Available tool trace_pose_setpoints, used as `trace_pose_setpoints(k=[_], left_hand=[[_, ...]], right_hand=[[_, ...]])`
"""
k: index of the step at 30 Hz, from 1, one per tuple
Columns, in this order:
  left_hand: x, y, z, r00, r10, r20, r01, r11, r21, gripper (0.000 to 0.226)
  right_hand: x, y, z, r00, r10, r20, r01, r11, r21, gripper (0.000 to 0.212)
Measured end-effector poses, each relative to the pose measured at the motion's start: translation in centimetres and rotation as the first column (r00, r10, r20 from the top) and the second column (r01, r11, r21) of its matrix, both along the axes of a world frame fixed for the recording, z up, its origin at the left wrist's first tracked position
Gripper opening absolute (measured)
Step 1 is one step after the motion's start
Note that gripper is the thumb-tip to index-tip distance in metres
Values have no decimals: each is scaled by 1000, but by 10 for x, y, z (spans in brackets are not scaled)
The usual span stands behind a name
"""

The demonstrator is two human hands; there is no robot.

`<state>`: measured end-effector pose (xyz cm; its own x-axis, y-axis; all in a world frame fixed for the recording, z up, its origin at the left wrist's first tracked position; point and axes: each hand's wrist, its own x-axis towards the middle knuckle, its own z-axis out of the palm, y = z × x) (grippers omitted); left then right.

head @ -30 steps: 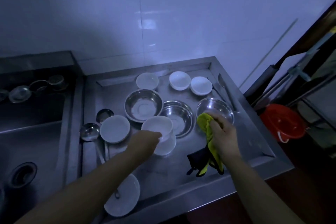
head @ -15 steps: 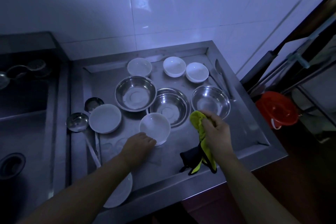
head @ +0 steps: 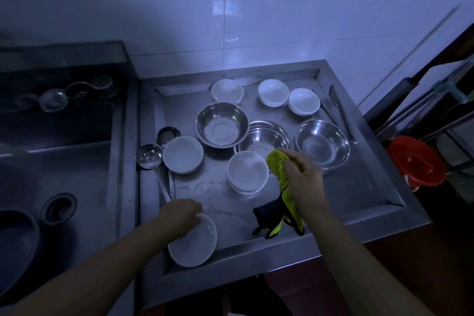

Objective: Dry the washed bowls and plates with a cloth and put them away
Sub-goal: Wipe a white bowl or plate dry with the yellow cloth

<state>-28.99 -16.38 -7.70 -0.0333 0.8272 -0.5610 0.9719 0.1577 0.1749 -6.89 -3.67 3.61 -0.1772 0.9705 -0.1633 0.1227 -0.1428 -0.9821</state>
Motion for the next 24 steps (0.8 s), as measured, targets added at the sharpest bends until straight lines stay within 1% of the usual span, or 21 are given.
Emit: trace_pose_setpoints(k=[4,6,7,10,12,14,16,18,20,22,24], left_hand=[[-6,-5,-4,986,-42,-160,28,996,-90,25],[-8,-9,-2,979,-63,-195,41,993,-112,26],[-10,-10,-2,981,-58,-188,40,994,-99,27],[-16,-13,2,997,19,-75,-21,999,-33,25],[-20,-16,6,996,88,33,-87,996,-25,15],[-24,-18,9,978,167,121,-166,986,-20,12],[-27,-22,13,948,250,197,-255,967,-1,16],[-30,-25,19,896,345,281,-364,931,15,21],[-34,-28,27,817,428,387,-464,886,0,30],[-38,-29,37,711,492,502,-545,837,-48,41],[-41,-30,50,608,535,587,-608,789,-89,40]], right_hand=[[-9,-14,6,1000,10,-17,-9,1000,5,25],[-10,-19,8,1000,-2,-12,2,1000,7,26],[-10,-21,9,1000,-8,-7,8,1000,5,26],[-10,-28,11,1000,-22,10,22,1000,-3,26],[-10,-31,13,999,-32,18,32,999,-6,26],[-10,-34,16,999,-45,29,45,999,-6,26],[-10,-37,20,998,-52,26,52,999,-6,26],[-11,-40,24,999,-52,13,52,999,-2,26],[-13,-42,30,999,-46,18,46,999,21,28],[-16,-45,36,999,-31,29,30,998,48,29],[-21,-46,41,1000,-29,-3,29,998,58,30]])
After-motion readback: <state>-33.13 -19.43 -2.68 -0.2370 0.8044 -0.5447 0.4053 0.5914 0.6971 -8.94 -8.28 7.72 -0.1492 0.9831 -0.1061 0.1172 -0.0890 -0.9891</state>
